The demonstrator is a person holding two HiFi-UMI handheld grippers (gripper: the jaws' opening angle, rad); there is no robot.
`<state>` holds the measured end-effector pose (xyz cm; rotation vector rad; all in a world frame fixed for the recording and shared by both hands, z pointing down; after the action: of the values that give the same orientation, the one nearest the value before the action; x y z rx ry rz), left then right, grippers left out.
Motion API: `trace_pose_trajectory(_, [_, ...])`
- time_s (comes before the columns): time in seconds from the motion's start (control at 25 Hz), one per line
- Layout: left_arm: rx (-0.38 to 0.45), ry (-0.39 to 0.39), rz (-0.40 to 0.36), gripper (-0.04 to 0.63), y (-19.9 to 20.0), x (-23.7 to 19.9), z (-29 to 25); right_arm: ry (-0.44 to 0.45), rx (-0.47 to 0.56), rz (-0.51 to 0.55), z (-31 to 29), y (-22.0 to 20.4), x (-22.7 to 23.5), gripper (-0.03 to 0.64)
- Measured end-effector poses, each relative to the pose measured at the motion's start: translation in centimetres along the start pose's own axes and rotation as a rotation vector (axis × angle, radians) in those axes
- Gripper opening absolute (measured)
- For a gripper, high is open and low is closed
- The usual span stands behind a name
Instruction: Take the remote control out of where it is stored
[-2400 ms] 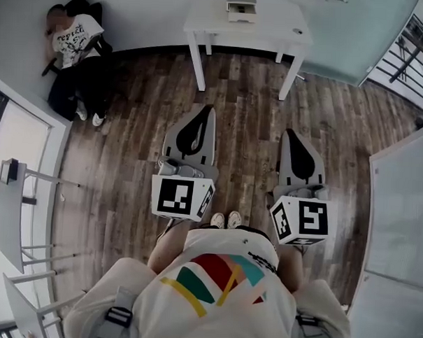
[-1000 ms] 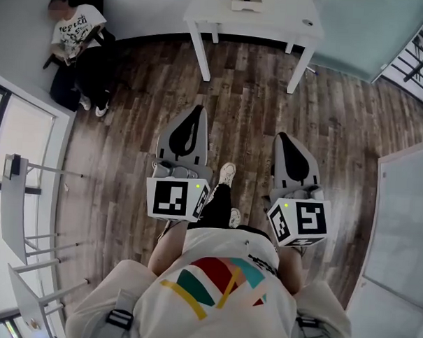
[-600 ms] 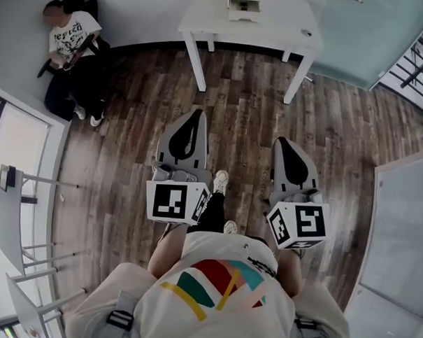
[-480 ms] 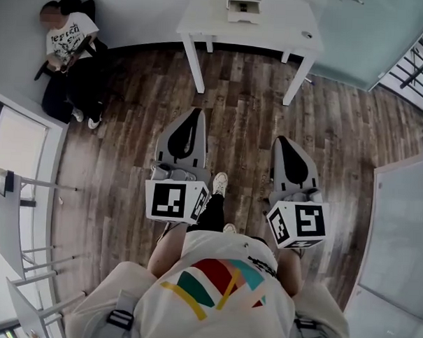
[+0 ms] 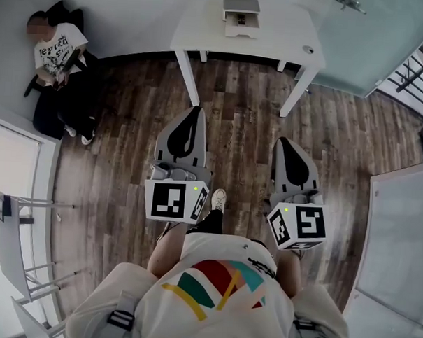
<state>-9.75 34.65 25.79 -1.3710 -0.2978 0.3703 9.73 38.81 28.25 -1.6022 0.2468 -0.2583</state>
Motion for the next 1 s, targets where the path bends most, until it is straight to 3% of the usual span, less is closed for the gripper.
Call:
trace_pose_trajectory(0.48, [0.017, -0.031, 0.002, 0.003, -0.4, -7.9, -8.0, -0.037, 0.006, -0.003, -11.1, 1.6, -0.3, -0.002])
trace_pose_trajectory(0.72, [-0.001, -0.074, 0.020, 0.003, -1.2, -8.8, -10.1, -0.066, -0.026, 0.002, -13.3, 1.6, -0.2, -0.002])
trace_pose_trajectory(1.0, [0.013, -0.058, 0.034, 0.003, -1.8, -9.8, -11.6, -0.057, -0.021, 0.007, -15.2, 2.0, 0.6, -0.002])
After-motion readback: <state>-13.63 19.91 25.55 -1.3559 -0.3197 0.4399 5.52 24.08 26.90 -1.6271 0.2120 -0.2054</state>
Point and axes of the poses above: the fingertips, and each gripper's own axes: z backward along the fingers, x to its right, y out of its top, the point moved 6 cm from there along z, backward along the fingers, and after that the axes turned 3 degrees about z, right-handed, at the moved point
